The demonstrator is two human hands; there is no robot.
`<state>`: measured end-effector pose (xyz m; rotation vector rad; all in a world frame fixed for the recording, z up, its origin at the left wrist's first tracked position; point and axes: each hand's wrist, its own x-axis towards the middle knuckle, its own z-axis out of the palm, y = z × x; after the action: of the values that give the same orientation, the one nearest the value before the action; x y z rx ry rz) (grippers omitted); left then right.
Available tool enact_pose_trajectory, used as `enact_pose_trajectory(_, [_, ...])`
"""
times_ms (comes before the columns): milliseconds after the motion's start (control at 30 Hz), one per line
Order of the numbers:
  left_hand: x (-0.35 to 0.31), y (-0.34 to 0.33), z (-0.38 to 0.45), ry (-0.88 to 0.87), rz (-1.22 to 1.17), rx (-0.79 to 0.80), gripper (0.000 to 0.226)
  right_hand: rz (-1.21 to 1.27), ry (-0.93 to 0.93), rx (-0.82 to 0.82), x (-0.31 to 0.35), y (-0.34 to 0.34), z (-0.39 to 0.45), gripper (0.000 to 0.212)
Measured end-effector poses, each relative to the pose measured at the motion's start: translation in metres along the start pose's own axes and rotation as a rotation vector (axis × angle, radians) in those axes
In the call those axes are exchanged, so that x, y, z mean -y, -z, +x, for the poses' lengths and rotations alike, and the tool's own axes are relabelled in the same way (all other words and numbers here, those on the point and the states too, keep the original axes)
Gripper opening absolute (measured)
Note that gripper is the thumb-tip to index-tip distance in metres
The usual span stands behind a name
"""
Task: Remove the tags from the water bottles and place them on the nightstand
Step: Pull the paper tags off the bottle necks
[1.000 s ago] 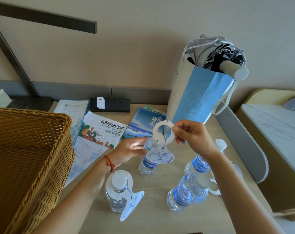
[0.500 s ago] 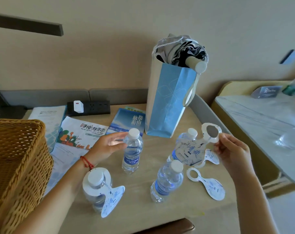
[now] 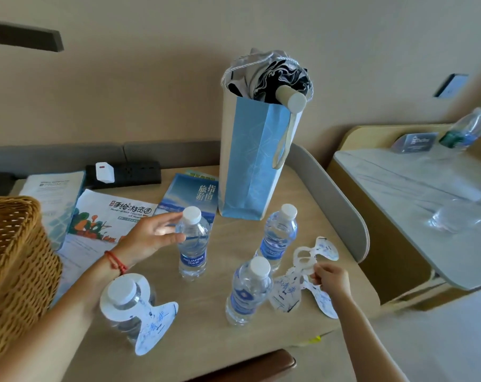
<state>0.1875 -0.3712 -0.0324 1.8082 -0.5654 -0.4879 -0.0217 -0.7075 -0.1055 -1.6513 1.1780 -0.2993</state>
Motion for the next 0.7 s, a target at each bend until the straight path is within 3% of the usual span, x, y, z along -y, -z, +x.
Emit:
enact_pose_trajectory(100, [0.002, 0.0, 0.0, 0.008, -0.033, 0.018, 0.088, -0.164, 0.023, -0.031, -0.007, -0.01, 0.009, 0.026])
enact_pose_trajectory(267, [0.003, -0.001, 0.001, -0.001, -0.086, 0.023, 0.045, -0.316, 0.018, -0.04, -0.018, -0.019, 0.015, 0.02])
enact_pose_trajectory(333, [0.0, -0.001, 0.0, -0.007, -0.112, 0.03, 0.045, -0.344, 0.029, -0.069, -0.018, -0.02, 0.013, 0.017])
enact_pose_trajectory(433, [-0.003, 0.0, -0.001, -0.015, -0.078, 0.034, 0.062, -0.291, 0.058, -0.115, -0.008, -0.02, 0.003, 0.02])
enact_pose_trajectory(600, [-0.004, 0.004, -0.006, -0.046, -0.049, 0.013, 0.042, -0.074, 0.254, -0.173, 0.042, -0.018, -0.035, 0.017])
enact_pose_trajectory(700, [-0.009, 0.012, -0.02, -0.04, -0.119, -0.014, 0.035, 0.084, 0.425, -0.099, 0.084, -0.02, -0.077, 0.01])
